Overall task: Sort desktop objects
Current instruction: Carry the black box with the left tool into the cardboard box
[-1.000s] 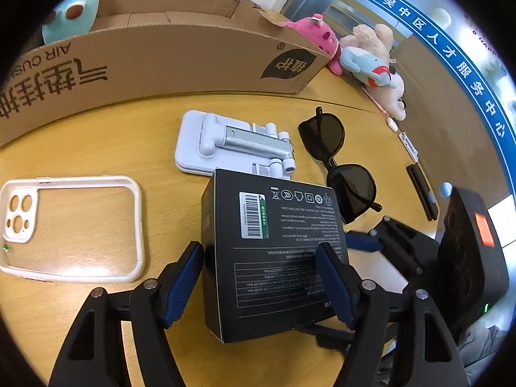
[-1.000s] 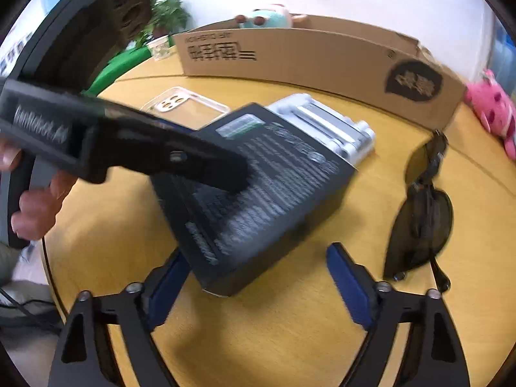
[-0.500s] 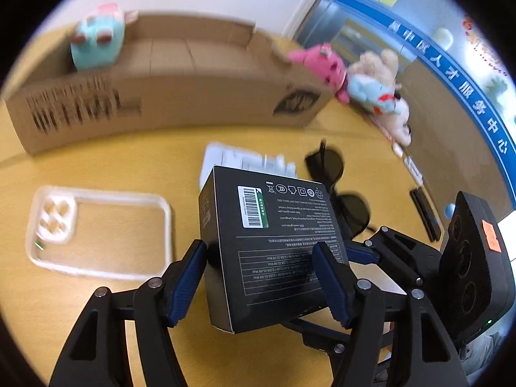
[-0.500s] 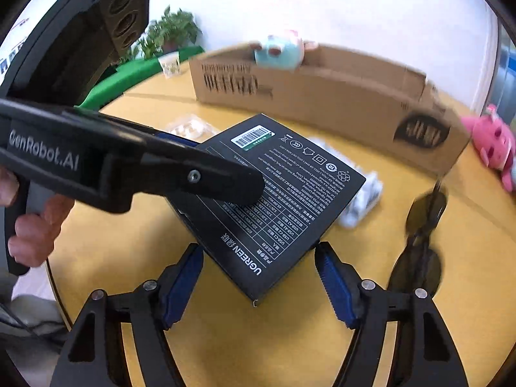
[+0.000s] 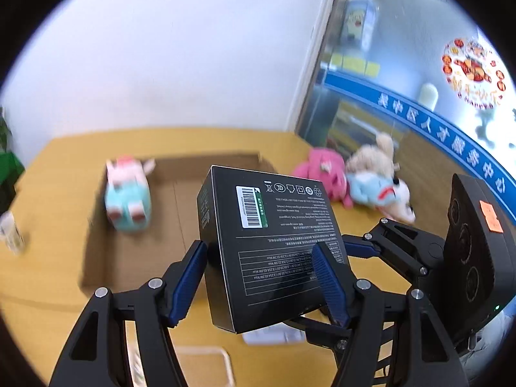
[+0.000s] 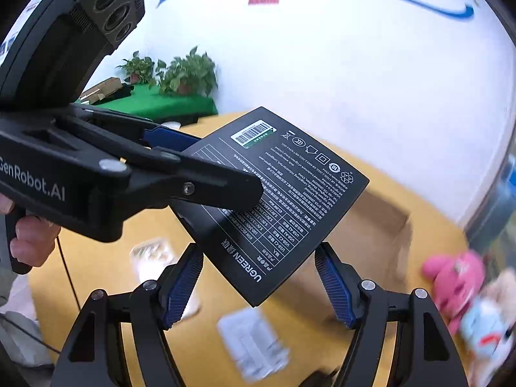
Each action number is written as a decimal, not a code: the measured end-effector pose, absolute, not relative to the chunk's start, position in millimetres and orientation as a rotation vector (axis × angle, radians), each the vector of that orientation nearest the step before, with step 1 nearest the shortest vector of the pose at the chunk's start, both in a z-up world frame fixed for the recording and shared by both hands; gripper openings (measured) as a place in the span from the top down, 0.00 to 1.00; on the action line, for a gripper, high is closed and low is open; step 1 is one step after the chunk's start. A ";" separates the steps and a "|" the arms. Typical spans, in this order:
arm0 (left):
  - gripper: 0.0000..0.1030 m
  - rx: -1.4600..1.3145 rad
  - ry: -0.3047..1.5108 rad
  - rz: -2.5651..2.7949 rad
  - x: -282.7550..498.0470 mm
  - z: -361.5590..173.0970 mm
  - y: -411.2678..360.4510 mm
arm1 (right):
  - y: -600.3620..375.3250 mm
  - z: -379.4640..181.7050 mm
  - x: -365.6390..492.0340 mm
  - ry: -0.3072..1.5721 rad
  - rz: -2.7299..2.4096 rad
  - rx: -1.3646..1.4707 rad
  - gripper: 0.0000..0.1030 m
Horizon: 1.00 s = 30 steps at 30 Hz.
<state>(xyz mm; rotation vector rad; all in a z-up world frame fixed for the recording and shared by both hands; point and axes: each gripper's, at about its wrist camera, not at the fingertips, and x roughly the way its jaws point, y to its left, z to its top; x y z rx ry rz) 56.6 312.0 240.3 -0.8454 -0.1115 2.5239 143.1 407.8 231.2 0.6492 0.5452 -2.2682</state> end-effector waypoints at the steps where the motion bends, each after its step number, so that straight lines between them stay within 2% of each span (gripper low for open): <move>1: 0.35 -0.821 -0.104 2.539 49.3 249.6 310.0 | 404.0 242.2 135.1 0.542 -2.271 0.633 0.31; 8: 0.35 -0.734 -0.062 2.609 -12.7 301.0 304.0 | 381.4 288.6 58.8 0.512 -2.254 0.576 0.31; 14: 0.35 -0.768 -0.075 2.610 -76.1 304.7 316.2 | 369.1 291.3 -16.2 0.510 -2.225 0.609 0.31; 21: 0.35 -0.904 -0.162 2.570 -154.3 261.4 320.5 | 358.2 250.4 -105.2 0.488 -2.170 0.738 0.31; 30: 0.35 -1.149 -0.190 2.521 -232.6 183.2 324.7 | 348.2 165.6 -198.6 0.385 -2.074 0.977 0.31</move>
